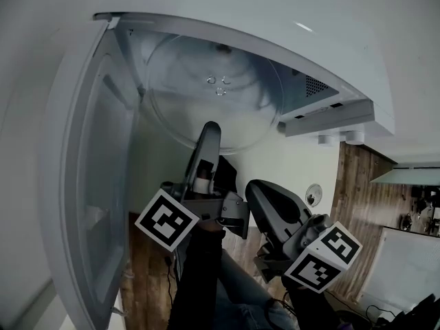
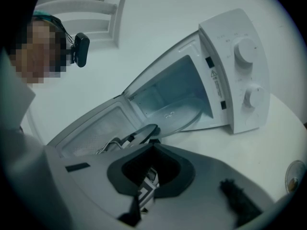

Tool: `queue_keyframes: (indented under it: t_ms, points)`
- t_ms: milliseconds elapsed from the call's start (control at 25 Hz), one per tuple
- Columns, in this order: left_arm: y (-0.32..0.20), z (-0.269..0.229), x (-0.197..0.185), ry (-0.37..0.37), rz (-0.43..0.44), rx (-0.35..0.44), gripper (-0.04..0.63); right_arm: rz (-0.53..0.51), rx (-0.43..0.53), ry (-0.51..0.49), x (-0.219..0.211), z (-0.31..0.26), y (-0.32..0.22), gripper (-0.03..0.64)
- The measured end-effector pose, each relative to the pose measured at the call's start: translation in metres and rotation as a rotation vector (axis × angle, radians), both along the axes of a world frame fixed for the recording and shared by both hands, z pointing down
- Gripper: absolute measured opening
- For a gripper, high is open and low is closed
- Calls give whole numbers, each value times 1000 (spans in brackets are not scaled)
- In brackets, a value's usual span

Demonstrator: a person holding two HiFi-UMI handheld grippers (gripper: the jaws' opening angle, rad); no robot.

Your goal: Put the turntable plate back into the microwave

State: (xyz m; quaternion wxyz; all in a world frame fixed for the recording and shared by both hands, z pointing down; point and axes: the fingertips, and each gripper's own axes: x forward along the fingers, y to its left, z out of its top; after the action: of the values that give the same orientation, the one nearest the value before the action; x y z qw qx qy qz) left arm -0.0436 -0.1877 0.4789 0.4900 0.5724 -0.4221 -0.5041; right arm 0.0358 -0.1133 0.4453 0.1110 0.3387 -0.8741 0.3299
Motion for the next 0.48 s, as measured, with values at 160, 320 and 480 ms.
queue_keyframes:
  t_ms: [160, 320, 480]
  points:
    - [-11, 1, 3, 11, 10, 0, 57, 10, 3, 9, 2, -1, -9, 9]
    - [-23, 5, 0, 9, 21, -7, 57, 10, 13, 21, 0, 2, -19, 9]
    - [-32, 10, -1, 25, 26, -16, 58, 5, 25, 42, 0, 3, -30, 9]
